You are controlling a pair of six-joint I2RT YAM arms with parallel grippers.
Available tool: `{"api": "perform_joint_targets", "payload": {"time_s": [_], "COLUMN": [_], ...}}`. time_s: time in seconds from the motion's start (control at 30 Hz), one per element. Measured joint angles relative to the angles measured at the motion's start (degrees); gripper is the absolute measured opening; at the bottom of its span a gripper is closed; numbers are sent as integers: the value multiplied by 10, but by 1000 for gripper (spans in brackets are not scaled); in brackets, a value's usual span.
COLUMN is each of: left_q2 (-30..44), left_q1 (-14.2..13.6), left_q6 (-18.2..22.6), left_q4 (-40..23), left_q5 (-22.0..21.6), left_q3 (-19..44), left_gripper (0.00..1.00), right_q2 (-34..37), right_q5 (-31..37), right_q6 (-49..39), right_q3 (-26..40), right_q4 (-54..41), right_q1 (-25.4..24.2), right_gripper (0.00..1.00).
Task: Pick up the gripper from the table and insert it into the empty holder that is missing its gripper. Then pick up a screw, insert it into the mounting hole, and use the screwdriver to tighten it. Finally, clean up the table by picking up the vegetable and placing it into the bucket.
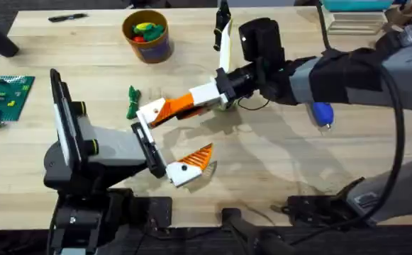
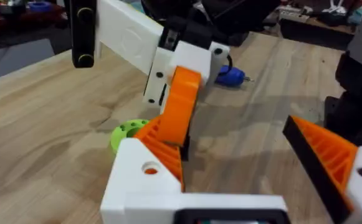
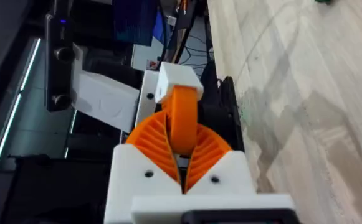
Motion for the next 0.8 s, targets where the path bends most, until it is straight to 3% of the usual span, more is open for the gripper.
{"api": "perform_joint_targets", "payload": {"time_s": [0.6,0.8], "left_q2": [0,0], "left_q1": [3,3], "left_q6": [-2,-2], "left_q4": [1,1], "left_q5": [-14,-10], "left_q3": [0,0], "left_gripper": [985,986], "right_q2": [18,18], "right_q5": [-3,3], "right_q6": [4,12], "right_q3": [24,24], "right_q4": [-3,-3], "right_q1": [6,6], "right_gripper": [4,139]}}
